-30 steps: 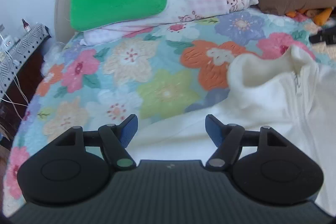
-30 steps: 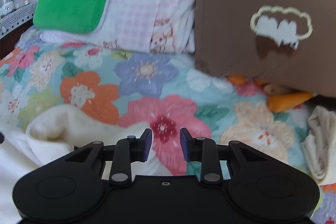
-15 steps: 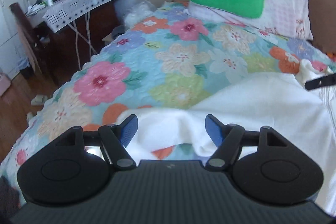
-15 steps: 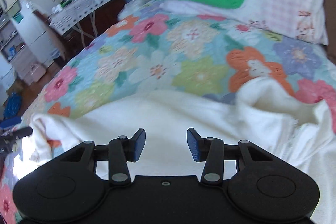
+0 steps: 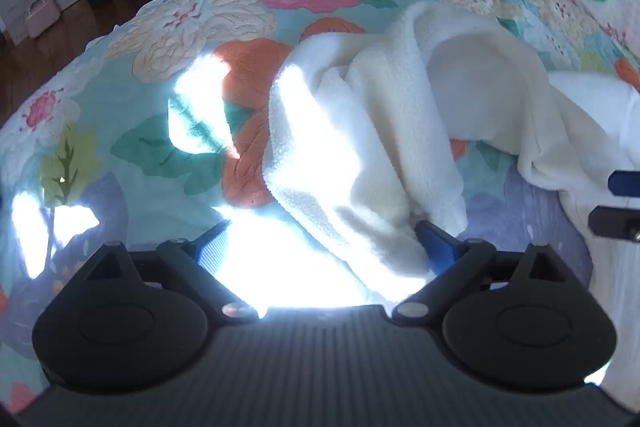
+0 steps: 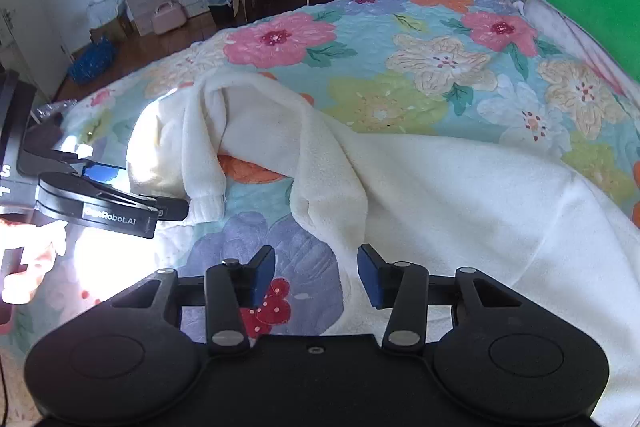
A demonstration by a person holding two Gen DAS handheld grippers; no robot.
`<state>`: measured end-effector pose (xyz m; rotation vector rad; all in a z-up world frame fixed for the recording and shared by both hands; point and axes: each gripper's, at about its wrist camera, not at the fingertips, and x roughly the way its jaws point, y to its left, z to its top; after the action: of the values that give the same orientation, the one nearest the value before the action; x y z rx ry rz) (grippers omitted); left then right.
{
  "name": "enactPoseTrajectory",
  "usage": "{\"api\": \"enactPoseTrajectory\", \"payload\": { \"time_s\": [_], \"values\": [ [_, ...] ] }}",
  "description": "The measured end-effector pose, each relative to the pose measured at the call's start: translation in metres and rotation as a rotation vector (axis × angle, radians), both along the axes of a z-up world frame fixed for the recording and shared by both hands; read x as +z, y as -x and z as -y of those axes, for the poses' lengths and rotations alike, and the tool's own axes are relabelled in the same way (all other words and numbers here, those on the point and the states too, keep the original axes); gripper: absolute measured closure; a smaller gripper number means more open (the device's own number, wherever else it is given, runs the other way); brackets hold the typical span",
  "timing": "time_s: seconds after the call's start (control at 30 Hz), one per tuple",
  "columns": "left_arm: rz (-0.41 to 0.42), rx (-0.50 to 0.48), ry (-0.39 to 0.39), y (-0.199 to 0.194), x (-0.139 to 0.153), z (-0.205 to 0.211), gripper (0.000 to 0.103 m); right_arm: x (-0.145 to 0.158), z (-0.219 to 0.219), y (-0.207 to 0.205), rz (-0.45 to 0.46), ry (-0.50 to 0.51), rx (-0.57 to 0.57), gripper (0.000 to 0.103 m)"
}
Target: Fold clothes
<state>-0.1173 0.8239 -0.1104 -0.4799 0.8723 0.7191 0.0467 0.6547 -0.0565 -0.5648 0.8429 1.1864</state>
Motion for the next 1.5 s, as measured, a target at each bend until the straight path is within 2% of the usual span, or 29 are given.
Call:
{"api": "enactPoseTrajectory", "payload": {
  "time_s": [0.03, 0.07, 0.17, 0.2, 0.23, 0.27, 0.3, 0.33, 0.43, 0.47, 0.53, 0.57, 0.63, 0.67, 0.73, 0.8, 0.87, 0.9, 0.93, 0.97, 1.1, 1.17, 1.23, 1.3, 1.33, 1.43, 1.5],
  "values": [
    [0.019, 0.002, -0.015, 0.000, 0.002, 0.000, 0.034, -0.005, -0.007, 0.004, 0.040, 0.027, -0.006, 0.034],
    [0.019, -0.010, -0.031, 0.000, 0.008, -0.001, 0.078, -0.011, -0.013, 0.008, 0.082, 0.056, -0.011, 0.031],
    [0.002, -0.045, -0.088, 0.001, 0.031, -0.007, 0.080, -0.029, -0.031, 0.013, 0.200, 0.135, -0.033, 0.031],
    [0.004, -0.038, -0.126, 0.008, 0.043, -0.013, 0.080, -0.033, -0.033, 0.011, 0.213, 0.149, -0.060, 0.033],
    [0.008, -0.027, -0.166, 0.016, 0.056, -0.021, 0.080, -0.036, -0.033, 0.008, 0.218, 0.160, -0.093, 0.047],
    [0.011, -0.015, -0.207, 0.024, 0.069, -0.029, 0.080, -0.035, -0.030, 0.007, 0.217, 0.149, -0.109, 0.068],
    [0.015, -0.004, -0.247, 0.032, 0.081, -0.036, 0.080, -0.030, -0.021, 0.010, 0.212, 0.111, -0.114, 0.095],
    [0.037, 0.016, -0.259, 0.043, 0.092, -0.046, 0.080, -0.024, -0.012, 0.013, 0.207, 0.066, -0.118, 0.095],
    [0.111, 0.081, -0.231, 0.078, 0.108, -0.074, 0.080, -0.003, 0.029, 0.017, 0.118, -0.118, -0.059, 0.096],
    [0.114, 0.074, -0.203, 0.084, 0.106, -0.082, 0.080, -0.001, 0.038, 0.021, 0.123, -0.137, -0.011, 0.096],
    [0.063, 0.042, -0.163, 0.086, 0.089, -0.087, 0.080, -0.017, 0.036, 0.030, 0.121, -0.010, 0.129, 0.094],
    [0.036, 0.025, -0.151, 0.083, 0.080, -0.087, 0.080, -0.025, 0.036, 0.033, 0.128, 0.042, 0.163, 0.094],
    [-0.019, 0.001, -0.179, 0.080, 0.062, -0.076, 0.080, -0.033, 0.038, 0.036, 0.135, 0.092, 0.186, 0.085],
    [-0.032, -0.003, -0.203, 0.079, 0.056, -0.070, 0.078, -0.027, 0.044, 0.032, 0.098, 0.061, 0.171, 0.080],
    [-0.052, -0.005, -0.243, 0.077, 0.050, -0.063, 0.077, -0.013, 0.059, 0.022, -0.009, -0.016, 0.140, 0.049],
    [-0.066, -0.001, -0.260, 0.076, 0.049, -0.062, 0.071, 0.000, 0.082, 0.011, -0.104, -0.090, 0.102, 0.043],
    [-0.168, 0.018, -0.326, 0.073, 0.042, -0.060, 0.027, 0.003, 0.108, 0.000, -0.148, -0.091, 0.038, 0.043],
    [-0.232, 0.037, -0.374, 0.072, 0.036, -0.058, 0.024, 0.002, 0.123, -0.006, -0.154, -0.083, 0.008, 0.043],
    [-0.269, 0.028, -0.381, 0.072, 0.028, -0.057, 0.026, 0.004, 0.140, -0.009, -0.137, -0.082, -0.024, 0.043],
    [-0.286, 0.027, -0.384, 0.072, 0.026, -0.056, 0.030, 0.005, 0.160, -0.014, -0.115, -0.079, -0.051, 0.043],
    [-0.340, 0.062, -0.420, 0.070, 0.026, -0.047, 0.030, 0.012, 0.232, -0.043, -0.047, -0.067, -0.173, 0.042],
    [-0.275, 0.000, -0.477, 0.065, 0.043, -0.023, 0.030, 0.013, 0.266, -0.063, -0.026, -0.055, -0.259, 0.042],
    [-0.193, -0.076, -0.539, 0.058, 0.062, 0.005, 0.028, 0.012, 0.296, -0.086, -0.029, 0.006, -0.402, 0.042],
    [-0.100, -0.172, -0.579, 0.050, 0.084, 0.045, 0.026, 0.013, 0.331, -0.102, -0.054, 0.057, -0.497, 0.042],
    [-0.052, -0.222, -0.596, 0.045, 0.096, 0.066, 0.024, 0.017, 0.349, -0.102, -0.031, 0.061, -0.519, 0.042],
    [0.094, -0.342, -0.545, 0.024, 0.119, 0.125, 0.020, 0.029, 0.407, -0.099, 0.054, 0.054, -0.595, 0.040],
    [0.176, -0.411, -0.424, 0.001, 0.126, 0.162, 0.020, 0.033, 0.457, -0.101, 0.030, 0.012, -0.707, 0.040]
  ]
}}
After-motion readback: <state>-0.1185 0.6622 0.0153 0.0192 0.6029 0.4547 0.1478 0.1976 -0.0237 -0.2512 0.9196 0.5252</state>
